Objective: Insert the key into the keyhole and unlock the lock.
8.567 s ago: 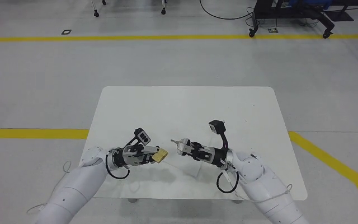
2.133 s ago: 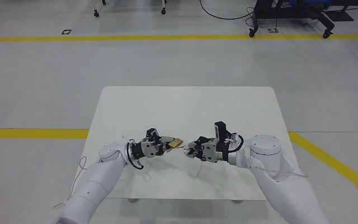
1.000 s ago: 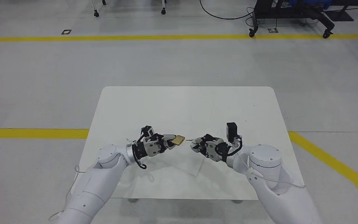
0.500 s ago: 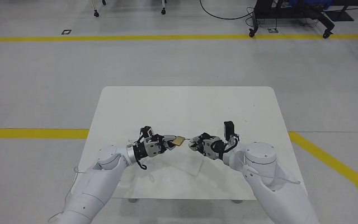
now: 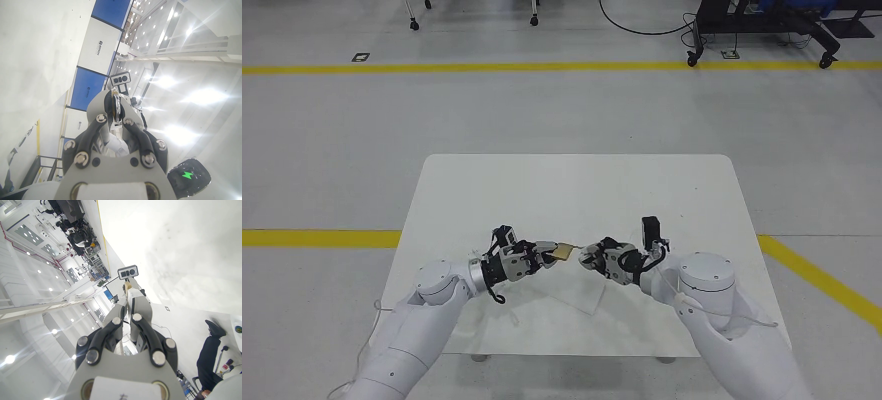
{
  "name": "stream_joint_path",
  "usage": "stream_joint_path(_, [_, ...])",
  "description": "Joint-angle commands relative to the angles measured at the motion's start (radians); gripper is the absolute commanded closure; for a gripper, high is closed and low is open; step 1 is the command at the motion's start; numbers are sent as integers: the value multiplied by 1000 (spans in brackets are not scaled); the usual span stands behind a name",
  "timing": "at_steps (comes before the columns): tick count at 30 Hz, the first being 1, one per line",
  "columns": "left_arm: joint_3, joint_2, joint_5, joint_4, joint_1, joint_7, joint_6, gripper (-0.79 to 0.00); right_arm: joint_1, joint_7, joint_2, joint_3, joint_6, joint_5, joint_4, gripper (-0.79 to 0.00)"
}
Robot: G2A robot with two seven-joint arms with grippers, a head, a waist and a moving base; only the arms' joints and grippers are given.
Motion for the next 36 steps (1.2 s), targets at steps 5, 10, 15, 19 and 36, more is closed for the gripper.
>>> stream_joint_path(5, [-1, 0, -1, -3, 2, -2, 6, 0, 0, 8, -2, -3, 3, -7, -2, 0])
stream_joint_path(10, [-6, -1, -34, 14, -2, -26, 20, 0, 0, 45, -1, 3, 4, -5, -10, 0])
stream_joint_path(15, [-17, -5, -131, 68, -17, -121, 68, 0, -23, 181, 15, 65, 17, 11, -26, 0])
stream_joint_path(19, [-17, -8, -200, 136, -44, -232, 128, 0, -34, 356, 38, 128, 41, 3, -18, 0])
stream_joint_path(36, [1, -7, -142, 125, -36, -209, 110, 0, -56, 445, 52, 136, 24, 1, -15, 0])
